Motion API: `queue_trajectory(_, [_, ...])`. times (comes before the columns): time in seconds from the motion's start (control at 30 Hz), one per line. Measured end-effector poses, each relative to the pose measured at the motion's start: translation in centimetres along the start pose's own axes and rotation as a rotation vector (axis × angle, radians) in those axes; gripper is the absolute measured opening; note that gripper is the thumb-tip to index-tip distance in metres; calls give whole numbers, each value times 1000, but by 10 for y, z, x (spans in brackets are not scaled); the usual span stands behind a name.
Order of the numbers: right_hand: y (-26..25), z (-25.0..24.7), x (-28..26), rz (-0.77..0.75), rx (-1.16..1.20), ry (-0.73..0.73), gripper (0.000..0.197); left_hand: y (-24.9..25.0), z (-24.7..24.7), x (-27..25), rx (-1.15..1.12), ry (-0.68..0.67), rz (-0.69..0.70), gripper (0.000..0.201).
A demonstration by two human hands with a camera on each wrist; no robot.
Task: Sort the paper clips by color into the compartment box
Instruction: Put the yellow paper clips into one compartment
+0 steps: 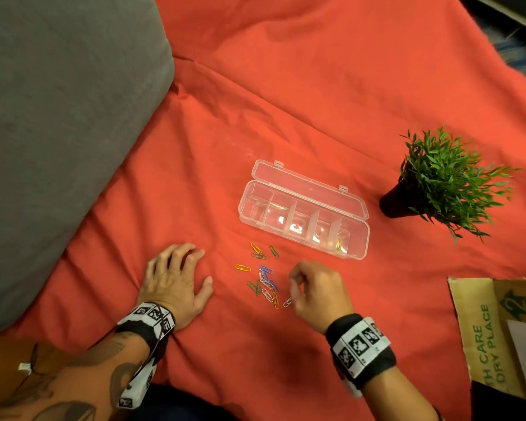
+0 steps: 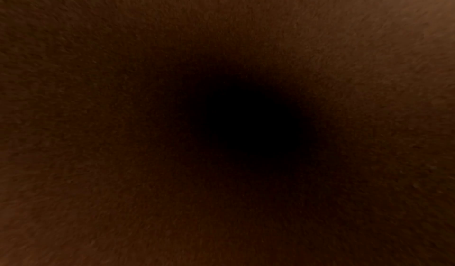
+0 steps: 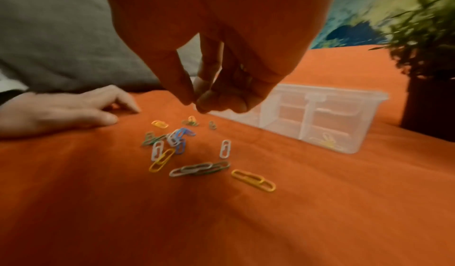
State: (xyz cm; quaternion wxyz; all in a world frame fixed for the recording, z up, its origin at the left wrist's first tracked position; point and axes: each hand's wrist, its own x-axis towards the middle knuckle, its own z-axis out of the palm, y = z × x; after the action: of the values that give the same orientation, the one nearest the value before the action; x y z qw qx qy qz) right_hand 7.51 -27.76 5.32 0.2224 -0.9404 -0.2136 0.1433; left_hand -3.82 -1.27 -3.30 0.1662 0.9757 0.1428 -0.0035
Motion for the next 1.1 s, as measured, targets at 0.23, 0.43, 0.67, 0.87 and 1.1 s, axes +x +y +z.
queue_trajectory(0.23, [-34,31,-7,165,-253,-310,17,0,0,0,7,-5,-4,62])
queue_trajectory(0.43, [-48,42,-11,227,-229,-329,37,0,0,1,4,-10,-4,62])
queue_trajectory(0.67, [-36,49,-18,194,-168,-246,24,0,0,0,3,-5,-4,62])
queue_trajectory(0.87, [-15,52,-21,114,-117,-132,17,1,0,1,7,0,-8,62])
queue_trajectory(1.1, [-16,48,-16,144,-122,-148,19,0,0,1,9,-8,-3,62])
